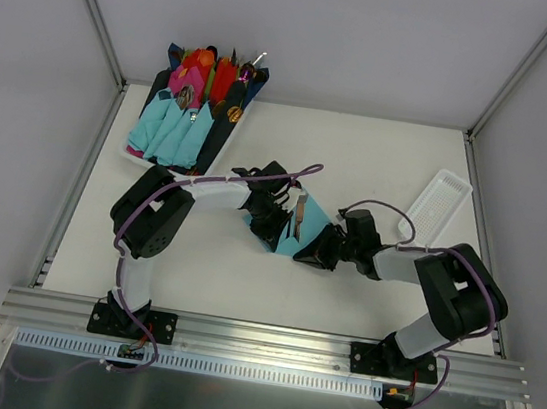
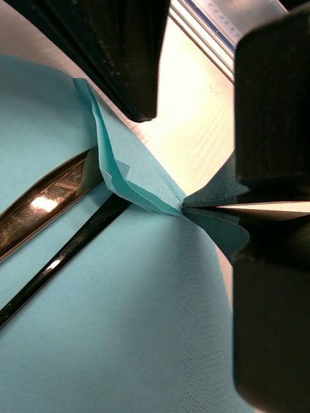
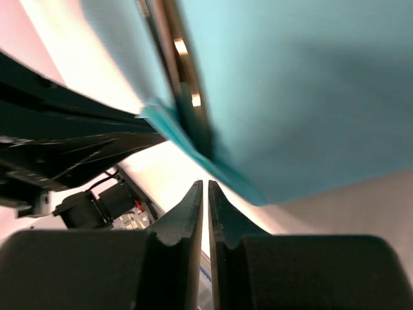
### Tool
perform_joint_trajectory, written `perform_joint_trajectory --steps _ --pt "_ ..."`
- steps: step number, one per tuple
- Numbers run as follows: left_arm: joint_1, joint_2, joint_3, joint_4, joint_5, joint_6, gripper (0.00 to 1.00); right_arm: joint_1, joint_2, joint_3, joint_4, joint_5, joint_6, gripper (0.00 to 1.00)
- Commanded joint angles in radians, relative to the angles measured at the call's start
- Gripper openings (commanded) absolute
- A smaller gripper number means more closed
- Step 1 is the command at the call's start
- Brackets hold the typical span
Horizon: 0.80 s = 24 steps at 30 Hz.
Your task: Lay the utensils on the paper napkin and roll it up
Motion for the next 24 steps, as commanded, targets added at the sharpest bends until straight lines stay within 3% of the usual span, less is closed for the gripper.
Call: perform_joint_trajectory --steps 1,8,24 --pt "0.013 0.012 0.023 -0.043 -0.034 0.016 0.0 -0.017 0.008 -0.029 -0.011 0.043 -0.017 0.09" --pt "0.015 0.017 0.032 -0.043 -0.034 0.017 0.0 -0.052 -0.012 -0.064 -0.006 0.076 0.008 0.07" --pt "0.015 0.017 0.043 -0.044 -0.031 0.017 0.0 -0.048 -0.061 0.022 -0.012 -0.013 -0.017 0.08"
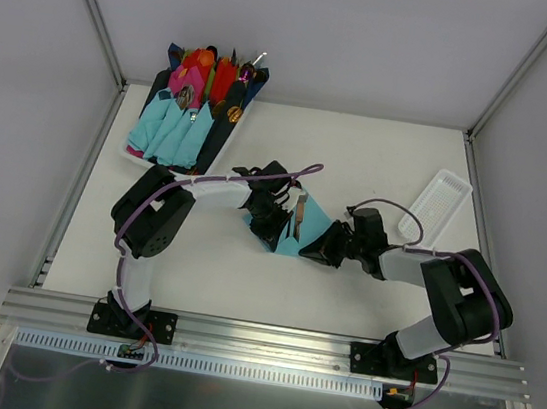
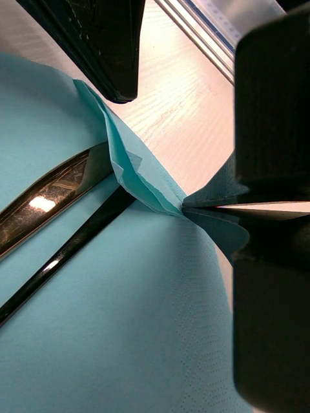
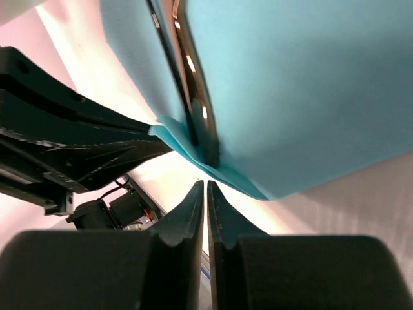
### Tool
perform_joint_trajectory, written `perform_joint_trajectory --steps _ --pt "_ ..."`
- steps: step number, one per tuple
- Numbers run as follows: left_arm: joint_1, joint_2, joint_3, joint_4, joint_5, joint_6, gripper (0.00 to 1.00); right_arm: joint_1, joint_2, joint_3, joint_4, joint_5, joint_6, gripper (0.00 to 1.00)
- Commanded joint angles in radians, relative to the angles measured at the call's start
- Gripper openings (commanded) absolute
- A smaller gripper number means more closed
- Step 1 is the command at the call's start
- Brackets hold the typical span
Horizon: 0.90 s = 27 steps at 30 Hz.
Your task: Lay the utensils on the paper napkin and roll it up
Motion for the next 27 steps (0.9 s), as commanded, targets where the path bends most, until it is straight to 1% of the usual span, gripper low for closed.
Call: perform_joint_trajectory --steps 1,6,16,22,27 --pt "0.014 0.014 0.033 -0.029 -0.029 0.016 0.0 0.009 -0.019 0.045 -0.006 -0.018 -0.018 0.08" --pt "0.016 0.017 0.043 -0.031 -0.024 0.014 0.0 0.011 0.03 0.062 -0.021 0.001 -0.022 0.08" --pt "0.028 0.004 0.036 -0.031 0.01 0.014 0.0 0.006 0.093 0.036 -0.026 0.045 -0.033 0.07" --pt "0.034 -0.045 0.029 -0.008 0.123 0.019 0.01 0.002 0.096 0.041 -0.024 0.045 -0.033 0.07" --pt "0.034 -0.09 0.044 0.032 0.201 -0.004 0.06 0.0 0.105 0.042 -0.026 0.042 -0.034 0.07"
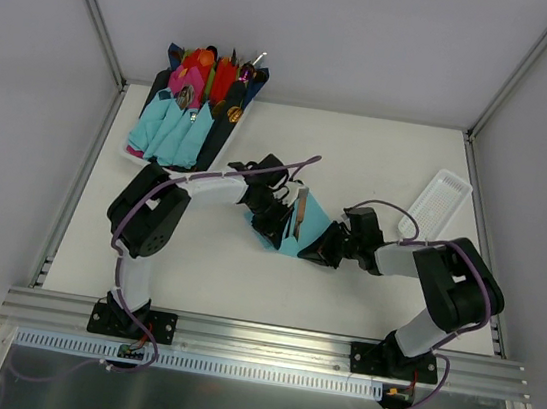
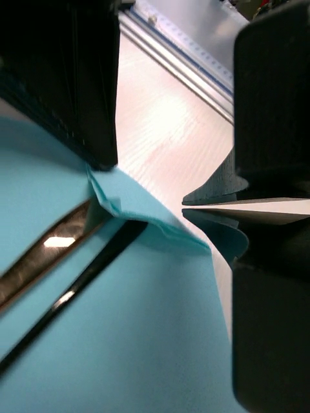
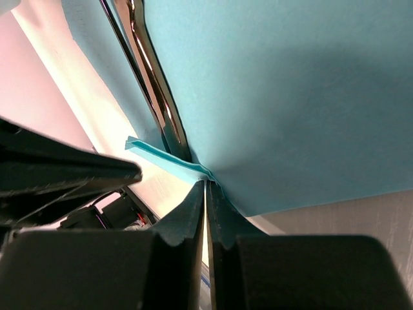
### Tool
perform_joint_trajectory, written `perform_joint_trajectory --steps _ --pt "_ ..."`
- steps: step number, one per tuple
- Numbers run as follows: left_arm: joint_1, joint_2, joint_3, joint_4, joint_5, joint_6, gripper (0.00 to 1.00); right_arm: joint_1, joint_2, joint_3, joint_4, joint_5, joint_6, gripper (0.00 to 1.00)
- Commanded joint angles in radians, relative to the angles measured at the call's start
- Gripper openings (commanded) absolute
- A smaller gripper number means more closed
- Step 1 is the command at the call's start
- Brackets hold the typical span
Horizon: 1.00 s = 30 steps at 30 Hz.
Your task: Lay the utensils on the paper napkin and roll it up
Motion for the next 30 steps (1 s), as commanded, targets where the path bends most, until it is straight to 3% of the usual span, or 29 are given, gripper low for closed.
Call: perform_joint_trajectory --steps 1,18,30 --pt "0.008 -0.079 0.033 0.034 0.106 -0.01 0.06 -0.005 0.024 0.003 -0.01 0.032 -0.029 0.07" --pt "0.002 0.058 0.104 0.117 0.125 -0.143 0.06 -0.025 0.06 0.023 -0.062 0.01 -0.084 0.06" --pt "-0.001 0.117 0.117 0.148 0.082 -0.188 0.05 -0.027 0.061 0.092 -0.212 0.027 -0.19 0.06"
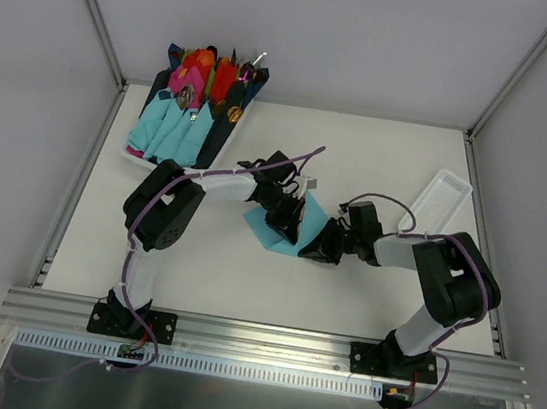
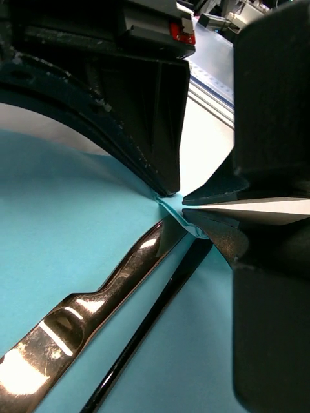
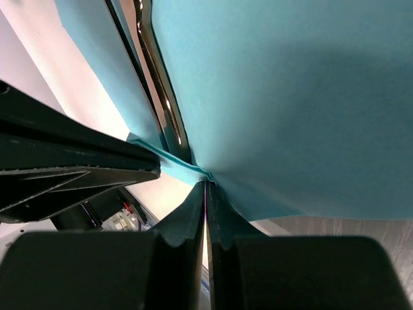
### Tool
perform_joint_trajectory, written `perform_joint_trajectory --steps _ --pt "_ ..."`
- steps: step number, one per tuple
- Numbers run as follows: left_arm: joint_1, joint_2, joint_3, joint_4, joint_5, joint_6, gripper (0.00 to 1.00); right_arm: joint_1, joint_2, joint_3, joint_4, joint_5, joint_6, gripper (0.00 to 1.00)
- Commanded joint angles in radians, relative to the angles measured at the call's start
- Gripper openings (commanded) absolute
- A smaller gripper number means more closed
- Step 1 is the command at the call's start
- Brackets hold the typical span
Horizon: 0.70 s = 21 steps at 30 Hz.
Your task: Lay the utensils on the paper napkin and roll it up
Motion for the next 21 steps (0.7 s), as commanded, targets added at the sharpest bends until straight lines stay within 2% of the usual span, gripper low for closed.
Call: perform_joint_trajectory --steps 1,12,15,21 --pt "0.0 0.019 0.035 0.022 -0.017 -0.035 0.05 -0.006 0.024 0.019 -0.107 0.073 -0.076 0.06" --pt "0.004 0.064 0.04 0.037 -0.044 -0.043 0.02 -0.015 0.025 0.087 -0.219 0.063 -0.16 0.06" --pt "0.006 0.076 0.046 0.035 -0.046 -0.049 0.02 -0.016 0.01 0.117 -0.256 0.057 -0.195 0.1" --pt "0.007 0.093 0.047 0.035 -0.04 -0.052 0.01 -0.03 -0.076 0.173 -0.32 0.034 -0.202 0.25"
